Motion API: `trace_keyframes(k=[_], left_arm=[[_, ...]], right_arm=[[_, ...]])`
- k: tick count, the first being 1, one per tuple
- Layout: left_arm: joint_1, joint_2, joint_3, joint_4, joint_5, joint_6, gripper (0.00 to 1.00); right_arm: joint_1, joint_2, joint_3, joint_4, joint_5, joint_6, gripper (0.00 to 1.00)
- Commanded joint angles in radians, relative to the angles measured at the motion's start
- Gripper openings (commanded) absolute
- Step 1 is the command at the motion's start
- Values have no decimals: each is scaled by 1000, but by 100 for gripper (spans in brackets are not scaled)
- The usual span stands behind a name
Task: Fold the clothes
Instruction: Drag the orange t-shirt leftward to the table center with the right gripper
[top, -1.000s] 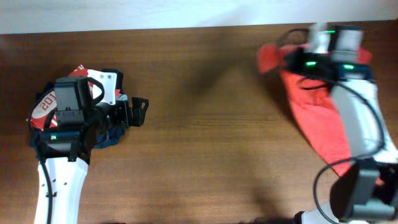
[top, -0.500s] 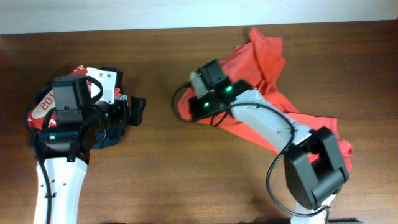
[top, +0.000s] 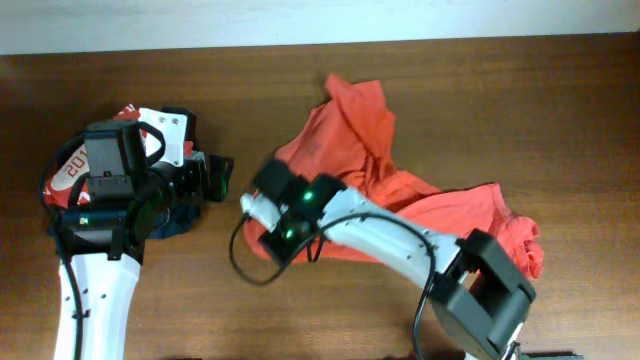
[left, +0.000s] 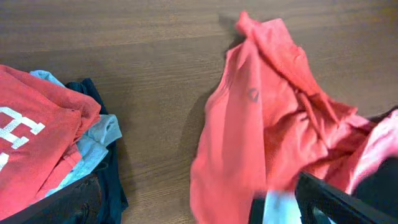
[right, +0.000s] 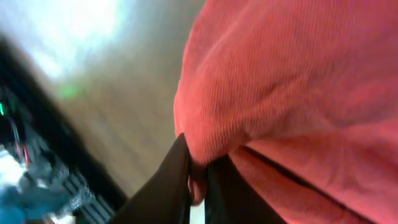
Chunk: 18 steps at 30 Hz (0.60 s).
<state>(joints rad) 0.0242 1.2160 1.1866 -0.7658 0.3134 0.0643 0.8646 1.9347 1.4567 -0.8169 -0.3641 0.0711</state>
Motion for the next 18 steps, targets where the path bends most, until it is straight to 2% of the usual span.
trace_keyframes(k=[1, 3, 4, 9, 12, 14, 17, 18], left_arm=[[-4, 0, 25, 10, -7, 20, 99], [-4, 0, 25, 14, -6, 21, 99], [-4, 0, 25, 15, -7, 21, 99], [-4, 0, 25, 14, -7, 21, 99], [-4, 0, 25, 14, -6, 20, 99], [-4, 2, 25, 14, -6, 20, 99], [-4, 16, 25, 14, -6, 20, 99], [-4, 25, 25, 14, -5, 20, 99]], right_arm=[[107, -29, 3, -26, -27, -158, 8], [152, -29, 3, -28, 9, -175, 24], [169, -31, 4, -23, 29, -175, 29], [163, -87, 4, -7, 189, -93, 35], [104, -164, 4, -6, 306, -10, 38], [31, -233, 4, -10, 406, 106, 42], [-111, -323, 4, -26, 467, 270, 67], [-163, -343, 4, -26, 455, 297, 72]])
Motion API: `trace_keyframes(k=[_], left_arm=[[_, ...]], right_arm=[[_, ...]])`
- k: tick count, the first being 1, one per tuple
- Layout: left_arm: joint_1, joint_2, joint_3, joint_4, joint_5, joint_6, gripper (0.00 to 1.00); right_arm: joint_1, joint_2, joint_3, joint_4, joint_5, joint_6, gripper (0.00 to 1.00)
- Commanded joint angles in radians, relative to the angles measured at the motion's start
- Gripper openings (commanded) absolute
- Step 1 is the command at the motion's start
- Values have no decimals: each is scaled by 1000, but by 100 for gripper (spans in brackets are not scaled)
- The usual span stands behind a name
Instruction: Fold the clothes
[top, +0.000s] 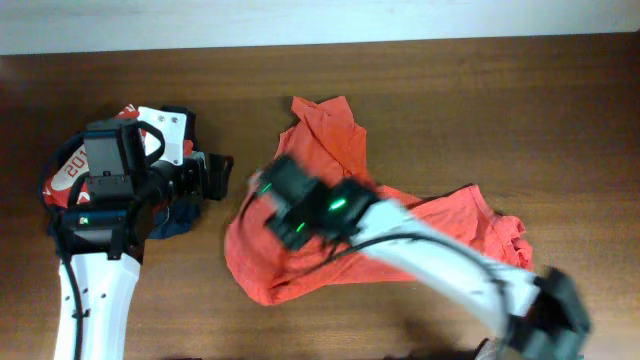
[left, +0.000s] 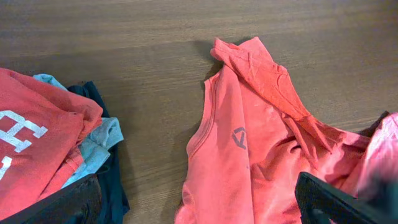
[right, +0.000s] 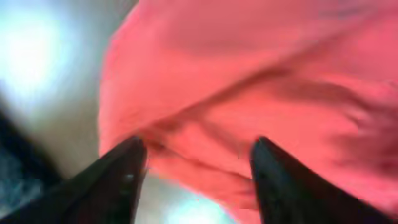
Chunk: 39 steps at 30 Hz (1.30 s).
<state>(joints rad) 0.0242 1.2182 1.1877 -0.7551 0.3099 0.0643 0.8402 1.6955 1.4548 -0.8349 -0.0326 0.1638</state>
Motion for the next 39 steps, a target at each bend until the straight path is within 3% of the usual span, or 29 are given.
trace_keyframes(k=[1, 5, 8, 17, 19, 20, 25, 28, 30, 35, 36, 39], left_arm=[[-5, 31, 24, 3, 3, 20, 99], [-21, 96, 24, 5, 27, 20, 99], [-54, 171, 24, 10, 27, 20, 99], [-133, 420, 24, 3, 0, 20, 99], [-133, 457, 24, -2, 0, 20, 99], [-133, 483, 24, -5, 0, 20, 99], [-133, 545, 24, -12, 0, 20, 90], [-133, 557, 24, -13, 0, 20, 79], [-133, 557, 24, -13, 0, 20, 77], [-133, 557, 24, -19, 0, 20, 77], [-133, 557, 24, -22, 0, 20, 77], [-133, 557, 24, -25, 0, 20, 77]], right_arm=[[-203, -120, 6, -5, 90, 215, 73], [-407, -101, 6, -1, -71, 204, 76], [-509, -35, 6, -7, -143, 92, 80], [-593, 240, 6, -47, -288, -243, 81], [-591, 272, 6, -66, -300, -265, 76], [-591, 288, 6, -71, -300, -265, 69], [-592, 293, 5, -66, -295, -264, 19], [-605, 293, 5, -32, -214, -229, 12], [-620, 293, 8, -8, -151, -180, 5], [-689, 293, 35, 32, -69, -72, 4], [-704, 293, 45, 27, -99, -70, 4], [-745, 291, 75, 25, -480, -225, 8]])
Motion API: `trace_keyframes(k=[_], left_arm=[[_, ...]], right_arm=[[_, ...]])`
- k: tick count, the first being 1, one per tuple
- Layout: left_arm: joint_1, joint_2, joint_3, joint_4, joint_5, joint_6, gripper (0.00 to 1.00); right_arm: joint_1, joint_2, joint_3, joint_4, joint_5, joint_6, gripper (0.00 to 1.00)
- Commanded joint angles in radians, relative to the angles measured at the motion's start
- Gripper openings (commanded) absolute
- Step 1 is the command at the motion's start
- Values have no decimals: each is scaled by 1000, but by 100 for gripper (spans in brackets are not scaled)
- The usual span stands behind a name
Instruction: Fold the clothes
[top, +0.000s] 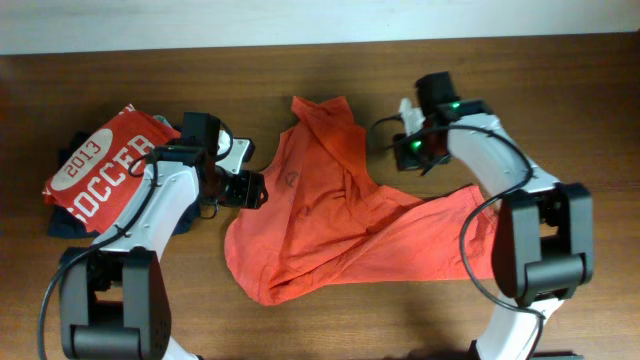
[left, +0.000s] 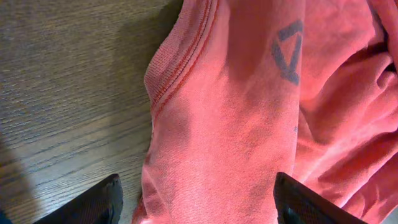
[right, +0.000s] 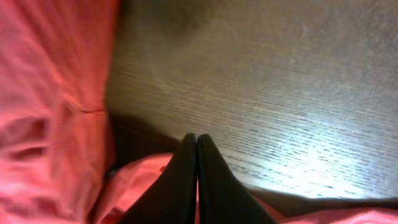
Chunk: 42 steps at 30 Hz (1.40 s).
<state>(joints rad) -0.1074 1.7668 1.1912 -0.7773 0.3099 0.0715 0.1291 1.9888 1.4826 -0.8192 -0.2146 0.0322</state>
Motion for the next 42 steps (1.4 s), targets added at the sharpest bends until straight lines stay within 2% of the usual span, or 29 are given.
trace_keyframes(k=[1, 2, 5, 9, 18, 21, 26, 30, 32, 33, 38, 42], left_arm=[[-2, 9, 21, -1, 0, 13, 77], [-2, 9, 21, 2, 0, 13, 77], [-2, 9, 21, 6, 0, 13, 77], [-2, 9, 21, 5, 1, 13, 77], [-2, 9, 21, 7, 0, 13, 77], [-2, 9, 21, 7, 0, 13, 77], [-2, 9, 21, 10, 0, 13, 78], [-2, 9, 21, 10, 0, 13, 78], [-2, 9, 21, 10, 0, 13, 78], [-2, 9, 21, 10, 0, 13, 78], [-2, 9, 21, 6, 0, 13, 78], [-2, 9, 21, 7, 0, 13, 78]], right_arm=[[-36, -2, 47, 29, -371, -108, 21], [-35, -2, 45, 52, -396, -106, 36], [-3, 1, 28, 190, -381, -96, 61], [34, 37, 24, 314, -209, 42, 63], [40, 160, 24, 380, -207, 137, 62], [54, 201, 24, 397, -211, 139, 60], [77, 234, 24, 423, -222, 146, 48], [90, 241, 24, 423, -221, 162, 28], [90, 241, 24, 424, -222, 169, 11], [89, 241, 24, 424, -222, 169, 6], [61, 211, 37, 404, -170, 168, 4], [8, 110, 72, 359, -139, 156, 4]])
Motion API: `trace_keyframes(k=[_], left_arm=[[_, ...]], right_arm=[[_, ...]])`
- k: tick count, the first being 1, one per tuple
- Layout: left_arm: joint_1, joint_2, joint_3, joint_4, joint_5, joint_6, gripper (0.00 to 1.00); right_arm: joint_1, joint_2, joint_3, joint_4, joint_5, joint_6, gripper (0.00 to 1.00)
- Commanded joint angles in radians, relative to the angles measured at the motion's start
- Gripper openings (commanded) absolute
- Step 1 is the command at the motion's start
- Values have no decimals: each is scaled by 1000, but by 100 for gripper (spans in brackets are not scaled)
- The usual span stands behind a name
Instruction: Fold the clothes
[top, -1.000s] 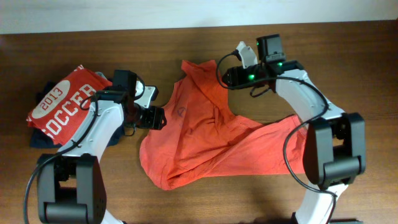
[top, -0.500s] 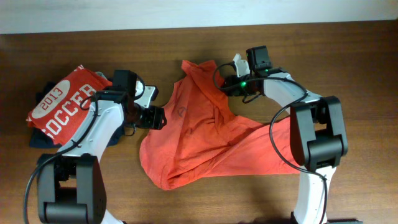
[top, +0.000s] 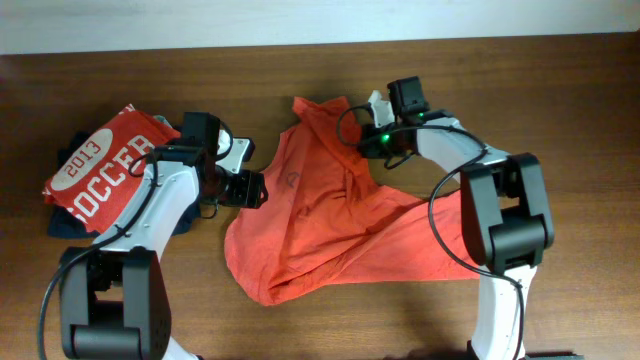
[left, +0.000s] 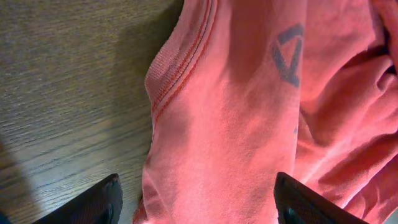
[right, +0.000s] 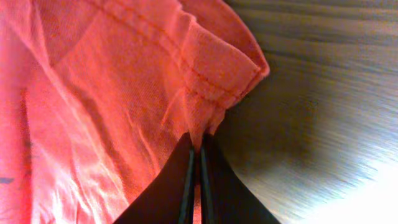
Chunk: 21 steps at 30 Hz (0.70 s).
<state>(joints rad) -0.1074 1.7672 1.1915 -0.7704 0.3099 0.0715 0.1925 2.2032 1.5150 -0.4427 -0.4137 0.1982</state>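
Note:
An orange sleeveless shirt (top: 320, 215) lies crumpled and partly spread in the middle of the table, with a small logo near its left armhole. My left gripper (top: 252, 190) is open at the shirt's left edge; in the left wrist view its fingers (left: 93, 202) straddle the fabric (left: 249, 124) by the ribbed armhole. My right gripper (top: 368, 140) is at the shirt's upper right edge. In the right wrist view that gripper (right: 199, 146) is shut on a folded hem of the shirt (right: 124, 93).
A stack of folded clothes (top: 100, 170), topped by a red "2013 SOCCER" shirt, sits at the left of the wooden table (top: 560, 100). A pale wall runs along the far edge.
My right gripper has moved left from the bare wood beside the shirt onto the shirt's upper right hem and is now shut on it. The left gripper and the shirt have barely changed.
My right gripper first held the bunched shirt at mid table while the left arm stayed by the stack. Then the shirt lay more spread and the right gripper was open. Later the left gripper stood open at the shirt's left edge, and the right has now pinched the hem.

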Motion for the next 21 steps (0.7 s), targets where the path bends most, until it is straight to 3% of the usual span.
trace_keyframes(k=[1, 7, 14, 21], left_arm=[[-2, 8, 20, 2, 0, 13, 78], [-2, 8, 20, 30, 0, 13, 78], [-2, 8, 20, 36, 0, 13, 78], [-2, 8, 20, 36, 1, 13, 79]], right_arm=[[-71, -137, 45, -24, 60, -10, 4], [-136, -269, 49, -18, 139, -9, 4], [-142, -234, 45, -67, 361, 6, 4], [-143, -220, 45, -113, 407, 6, 15]])
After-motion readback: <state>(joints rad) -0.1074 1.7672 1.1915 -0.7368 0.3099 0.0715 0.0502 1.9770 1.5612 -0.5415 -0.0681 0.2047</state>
